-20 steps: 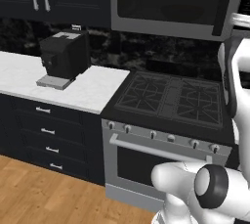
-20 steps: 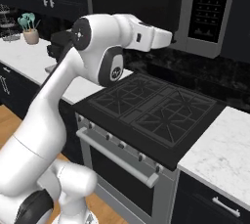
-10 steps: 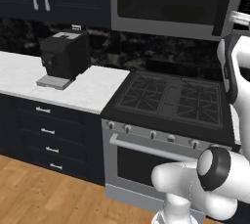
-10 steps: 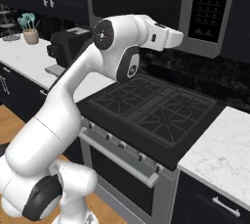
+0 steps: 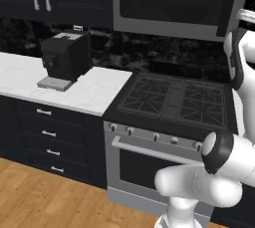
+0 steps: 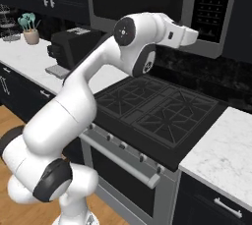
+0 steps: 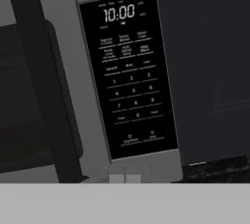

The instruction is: Pick the eggplant from the sink and place it in the bowl. Then pick the bowl and place it in the microwave. Then close the microwave door and press the start button.

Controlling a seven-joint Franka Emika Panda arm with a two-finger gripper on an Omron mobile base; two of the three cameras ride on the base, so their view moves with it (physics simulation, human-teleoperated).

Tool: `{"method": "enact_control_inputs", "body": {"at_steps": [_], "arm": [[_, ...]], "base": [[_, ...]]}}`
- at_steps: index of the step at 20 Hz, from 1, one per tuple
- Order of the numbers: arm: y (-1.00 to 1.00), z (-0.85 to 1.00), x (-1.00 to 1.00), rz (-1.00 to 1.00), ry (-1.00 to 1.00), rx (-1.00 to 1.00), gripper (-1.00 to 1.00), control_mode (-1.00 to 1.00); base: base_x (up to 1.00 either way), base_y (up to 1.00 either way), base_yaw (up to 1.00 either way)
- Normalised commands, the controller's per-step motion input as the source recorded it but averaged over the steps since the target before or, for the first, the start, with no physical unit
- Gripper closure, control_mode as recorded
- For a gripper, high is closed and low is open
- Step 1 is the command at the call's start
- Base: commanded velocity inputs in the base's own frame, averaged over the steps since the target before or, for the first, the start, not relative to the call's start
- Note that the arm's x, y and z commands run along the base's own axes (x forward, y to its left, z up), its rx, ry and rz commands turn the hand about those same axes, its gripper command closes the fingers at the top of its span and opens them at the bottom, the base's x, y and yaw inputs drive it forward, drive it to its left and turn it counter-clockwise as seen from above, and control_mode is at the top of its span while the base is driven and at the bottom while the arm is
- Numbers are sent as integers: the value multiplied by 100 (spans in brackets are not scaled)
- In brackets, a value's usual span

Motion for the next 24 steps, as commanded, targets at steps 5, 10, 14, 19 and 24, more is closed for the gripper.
{"method": "enact_control_inputs", "body": {"at_steps": [5, 10, 14, 19, 24], "arm": [[-46, 0, 10, 0, 0, 4, 100, -100], [-31, -1, 18, 0, 0, 1, 100, -100], [-23, -4, 18, 0, 0, 0, 100, -100], [-6, -15, 6, 0, 0, 0, 100, -100], [-1, -25, 19, 0, 0, 0, 100, -100]], "base": [[0, 0, 0], [0, 0, 0], [0, 0, 0], [0, 0, 0], [0, 0, 0]]}}
